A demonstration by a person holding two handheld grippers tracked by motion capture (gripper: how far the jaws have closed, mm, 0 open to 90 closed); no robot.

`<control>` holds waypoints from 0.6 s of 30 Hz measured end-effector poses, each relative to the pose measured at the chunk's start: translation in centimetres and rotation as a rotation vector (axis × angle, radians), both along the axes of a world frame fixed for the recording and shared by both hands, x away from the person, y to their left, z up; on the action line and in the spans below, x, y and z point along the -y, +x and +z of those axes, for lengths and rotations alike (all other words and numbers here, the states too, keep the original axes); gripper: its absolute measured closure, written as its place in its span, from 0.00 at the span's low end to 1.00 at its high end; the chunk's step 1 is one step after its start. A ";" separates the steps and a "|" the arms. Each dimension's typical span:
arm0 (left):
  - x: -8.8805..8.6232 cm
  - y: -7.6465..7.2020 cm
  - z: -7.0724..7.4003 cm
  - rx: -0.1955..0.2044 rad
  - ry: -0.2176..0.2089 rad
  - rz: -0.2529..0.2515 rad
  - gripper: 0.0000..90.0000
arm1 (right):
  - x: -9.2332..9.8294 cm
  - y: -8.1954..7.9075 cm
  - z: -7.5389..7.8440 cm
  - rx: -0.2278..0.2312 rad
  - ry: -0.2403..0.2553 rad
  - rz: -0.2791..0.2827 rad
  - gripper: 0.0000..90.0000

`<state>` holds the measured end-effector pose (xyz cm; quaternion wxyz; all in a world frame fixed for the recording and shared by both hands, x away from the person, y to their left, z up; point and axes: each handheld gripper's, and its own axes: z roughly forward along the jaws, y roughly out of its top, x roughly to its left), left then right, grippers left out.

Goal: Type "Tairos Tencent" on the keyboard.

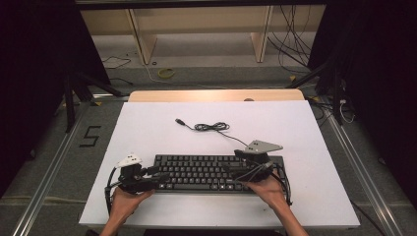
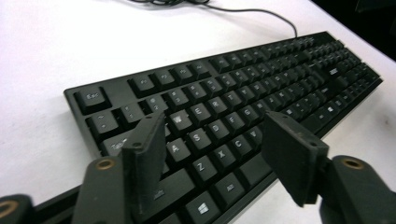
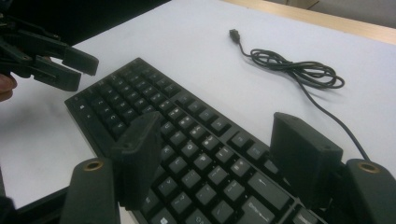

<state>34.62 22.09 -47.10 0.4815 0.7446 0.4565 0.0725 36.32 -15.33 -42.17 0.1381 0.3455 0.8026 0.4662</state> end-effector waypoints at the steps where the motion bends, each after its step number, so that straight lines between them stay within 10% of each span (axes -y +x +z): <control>1: -0.1 0.1 0.0 -0.004 0.013 0.002 0.46 | -0.2 0.2 0.0 -0.006 -0.004 0.000 0.40; 18: -0.8 0.5 -0.4 -0.055 0.089 0.001 0.82 | -5.8 2.9 -0.5 -0.060 -0.077 0.094 0.72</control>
